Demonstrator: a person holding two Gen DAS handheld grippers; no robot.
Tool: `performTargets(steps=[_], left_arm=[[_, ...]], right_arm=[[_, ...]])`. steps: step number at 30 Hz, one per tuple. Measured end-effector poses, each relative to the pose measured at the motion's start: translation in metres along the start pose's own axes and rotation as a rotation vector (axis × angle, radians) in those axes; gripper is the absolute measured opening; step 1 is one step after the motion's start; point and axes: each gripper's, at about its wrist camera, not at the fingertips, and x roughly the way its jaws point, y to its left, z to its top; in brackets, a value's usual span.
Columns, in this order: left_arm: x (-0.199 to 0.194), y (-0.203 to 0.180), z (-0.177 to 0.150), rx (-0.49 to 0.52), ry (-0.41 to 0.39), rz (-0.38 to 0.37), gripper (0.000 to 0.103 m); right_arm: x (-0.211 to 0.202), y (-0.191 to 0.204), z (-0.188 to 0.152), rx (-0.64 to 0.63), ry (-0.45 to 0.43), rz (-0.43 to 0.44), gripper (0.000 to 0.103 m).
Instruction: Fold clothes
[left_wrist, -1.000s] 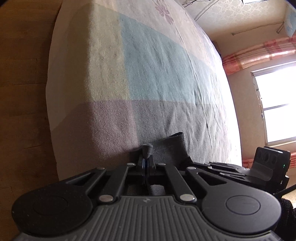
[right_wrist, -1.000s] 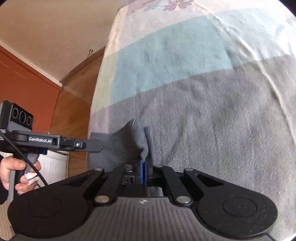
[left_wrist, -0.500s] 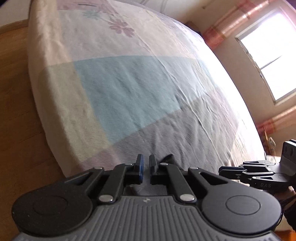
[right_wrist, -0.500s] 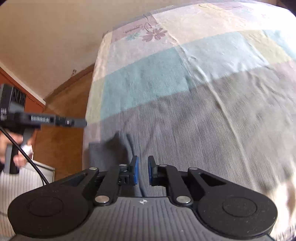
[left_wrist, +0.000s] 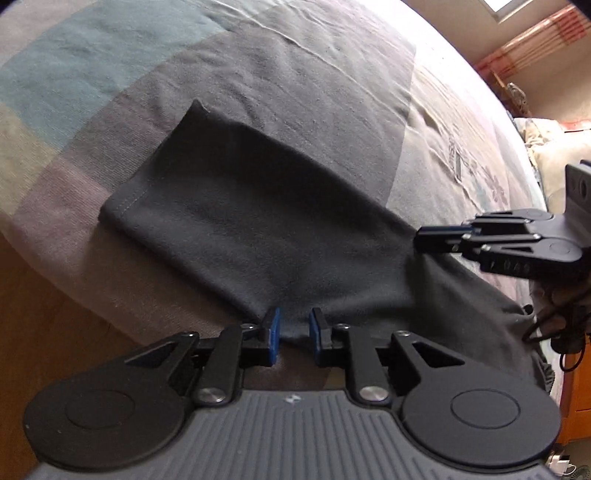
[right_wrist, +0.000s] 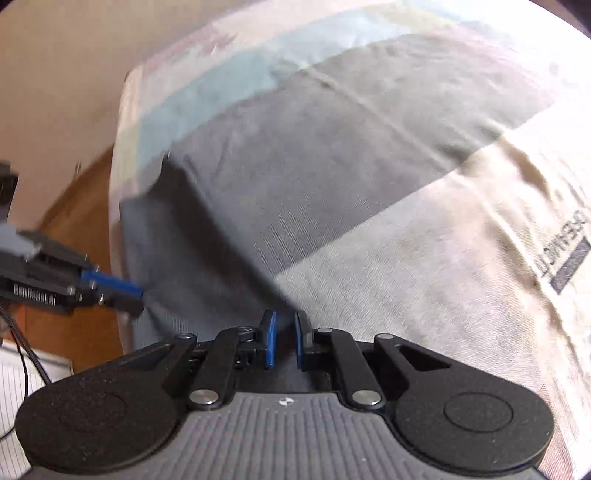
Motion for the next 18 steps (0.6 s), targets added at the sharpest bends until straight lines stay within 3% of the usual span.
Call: performTargets(steps=[4, 9, 13, 18], left_arm=[[-0.009, -0.026, 0.009, 0.111, 0.029, 0.032, 0.020], [0.020, -0.079, 0.023, 0.271, 0.051, -0.042, 0.023], [0.037, -0.103, 0.006, 0.380, 0.106, -0.053, 0.023], [0.044, -0.102, -0.021, 0.449, 0.227, -0.051, 0.025]], right_arm=[[-0.036, -0.010, -0.017, -0.002, -0.024, -0.008, 0.021], [-0.080, -0.034, -0.073, 0.074, 0.028, -0.086, 0.023], [-0.111, -0.050, -0.132, 0.225, 0.056, -0.163, 0.023], [-0.126, -0.055, -0.201, 0.392, 0.139, -0.256, 0.024]])
